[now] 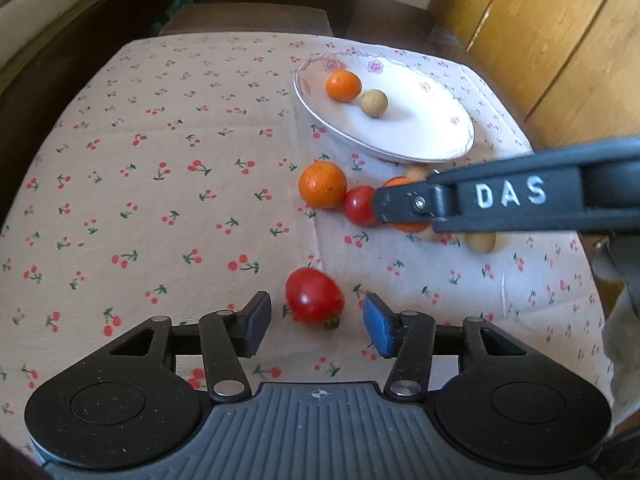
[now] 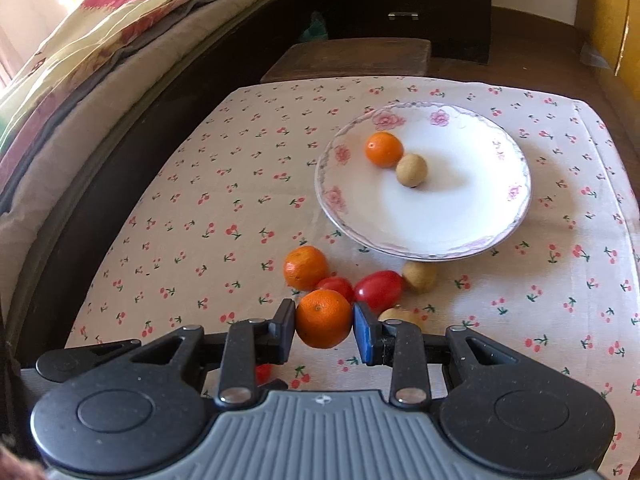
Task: Organize fruits
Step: 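Close the left tool around the red tomato, then carry the tomato in the left tool while the right tool carries the tangerine to the bowl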
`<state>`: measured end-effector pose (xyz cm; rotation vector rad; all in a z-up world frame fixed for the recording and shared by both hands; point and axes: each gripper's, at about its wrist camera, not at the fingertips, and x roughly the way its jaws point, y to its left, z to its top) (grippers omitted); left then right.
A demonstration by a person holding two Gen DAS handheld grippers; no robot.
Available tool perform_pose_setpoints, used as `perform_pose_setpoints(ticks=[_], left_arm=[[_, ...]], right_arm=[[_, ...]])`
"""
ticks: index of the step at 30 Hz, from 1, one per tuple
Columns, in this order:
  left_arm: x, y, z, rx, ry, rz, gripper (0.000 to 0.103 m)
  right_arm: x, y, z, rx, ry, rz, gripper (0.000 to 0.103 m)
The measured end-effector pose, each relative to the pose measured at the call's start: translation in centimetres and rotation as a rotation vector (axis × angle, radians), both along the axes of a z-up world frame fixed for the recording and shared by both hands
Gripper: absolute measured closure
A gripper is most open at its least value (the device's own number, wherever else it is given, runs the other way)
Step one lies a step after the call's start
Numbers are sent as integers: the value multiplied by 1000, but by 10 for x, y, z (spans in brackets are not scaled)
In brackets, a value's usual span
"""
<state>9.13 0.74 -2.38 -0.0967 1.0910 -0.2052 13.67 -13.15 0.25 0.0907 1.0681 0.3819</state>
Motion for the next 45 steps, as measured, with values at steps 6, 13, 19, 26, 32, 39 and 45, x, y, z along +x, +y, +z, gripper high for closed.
perform_pose_setpoints(ticks=[6,13,19,26,32,39,45], left_arm=[[4,-11,-5,13,-10,15,50],[5,-13,-7,44,-20,6,65],[4,-14,-6,43,-23,-1,66],[4,-15,2,22,-49,-3,66],[11,-17,14,6,-82,7,66],[23,-17,21,5,-103,20,66],[36,-23,31,5,-130,14,66]], right_arm=[[-2,-6,0,-4,-2,-6,70],[-4,-10,2,-17,-9,-3,70],[-5,-11,-1,-47,-6,0,70],[-5,-21,4,-46,-15,-23,70],[-5,-27,6,-44,-20,-40,70],[-2,-33,7,-48,-25,-61,70],[2,-39,12,-41,-37,-85,70]])
